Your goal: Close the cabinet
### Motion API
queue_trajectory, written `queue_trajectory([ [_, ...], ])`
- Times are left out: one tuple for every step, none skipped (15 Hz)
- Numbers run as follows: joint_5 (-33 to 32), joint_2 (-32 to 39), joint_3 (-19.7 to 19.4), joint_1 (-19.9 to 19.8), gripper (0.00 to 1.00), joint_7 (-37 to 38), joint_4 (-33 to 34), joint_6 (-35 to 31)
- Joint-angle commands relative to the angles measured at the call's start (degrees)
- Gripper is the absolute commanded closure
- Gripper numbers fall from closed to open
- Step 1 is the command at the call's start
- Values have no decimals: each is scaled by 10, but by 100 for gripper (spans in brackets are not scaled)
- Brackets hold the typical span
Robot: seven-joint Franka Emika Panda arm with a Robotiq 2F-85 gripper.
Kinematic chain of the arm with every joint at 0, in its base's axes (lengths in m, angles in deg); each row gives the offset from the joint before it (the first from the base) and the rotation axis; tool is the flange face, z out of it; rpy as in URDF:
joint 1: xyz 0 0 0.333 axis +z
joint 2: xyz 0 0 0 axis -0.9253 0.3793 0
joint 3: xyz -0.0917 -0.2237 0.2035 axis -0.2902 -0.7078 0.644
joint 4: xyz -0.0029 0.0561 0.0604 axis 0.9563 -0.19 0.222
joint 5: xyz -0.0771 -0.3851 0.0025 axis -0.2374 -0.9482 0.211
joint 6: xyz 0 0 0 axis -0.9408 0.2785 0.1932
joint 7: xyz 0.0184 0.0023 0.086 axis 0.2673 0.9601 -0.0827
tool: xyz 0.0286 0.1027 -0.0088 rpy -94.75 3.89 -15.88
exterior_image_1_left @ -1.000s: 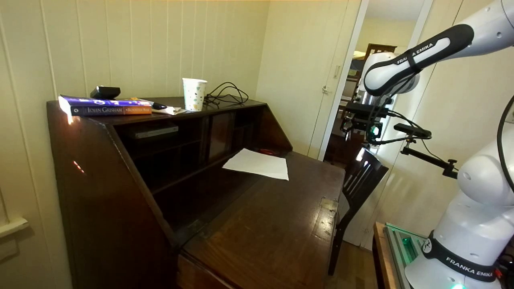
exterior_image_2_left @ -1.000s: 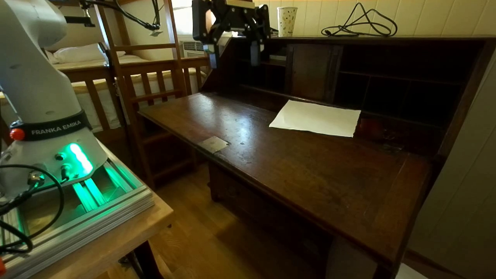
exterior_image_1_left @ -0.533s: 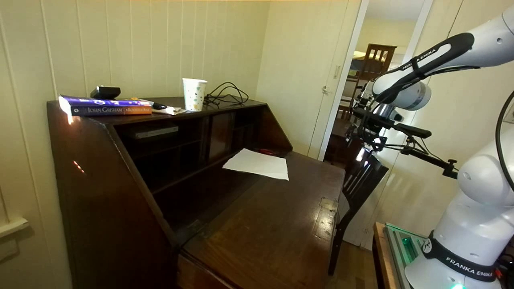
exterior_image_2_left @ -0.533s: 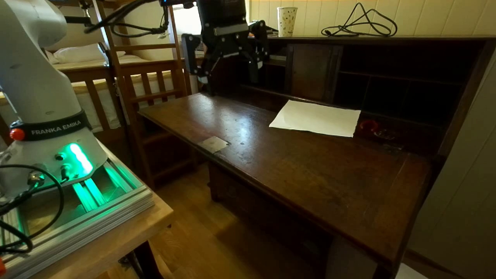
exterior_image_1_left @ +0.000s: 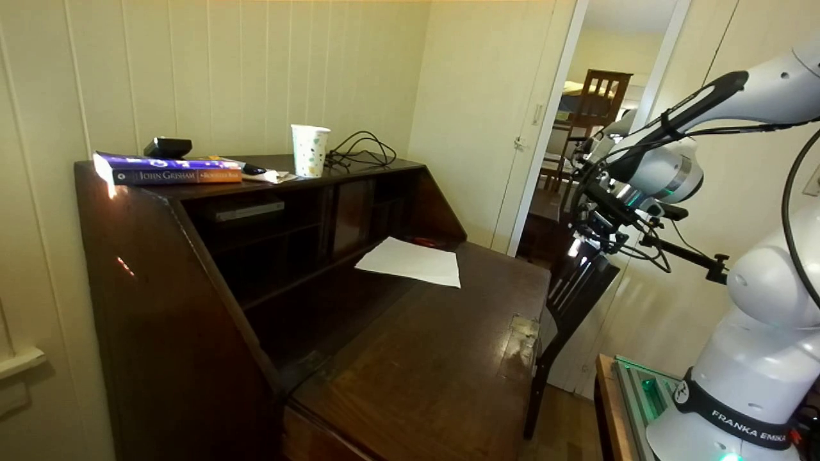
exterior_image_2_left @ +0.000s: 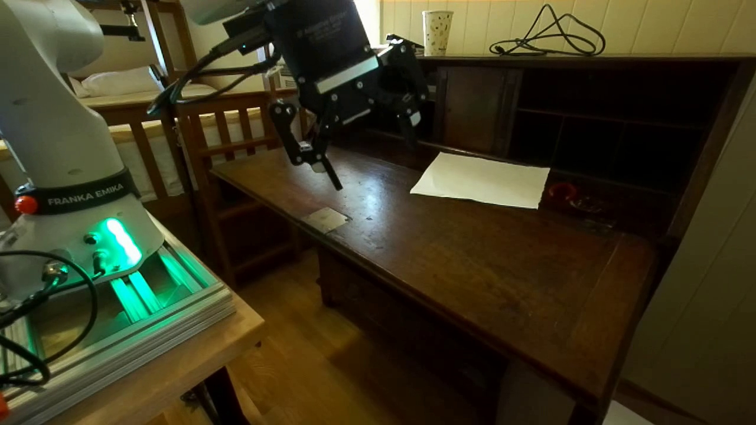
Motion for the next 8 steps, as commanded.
queue_trajectory([
  [36, 63, 1, -7, 0, -49, -3, -86],
  [18, 83, 7, -19, 0, -47, 7, -71],
  [-35, 99, 8, -28, 0, -7, 17, -34],
  [12, 64, 13, -23, 0, -37, 1, -53],
  [-1, 79, 13, -27, 0, -32, 2, -50],
  [-8, 90, 12, -28, 0, -30, 3, -50],
  [-10, 97, 11, -28, 0, -29, 5, -50],
  [25, 72, 3, -17, 0, -58, -13, -71],
])
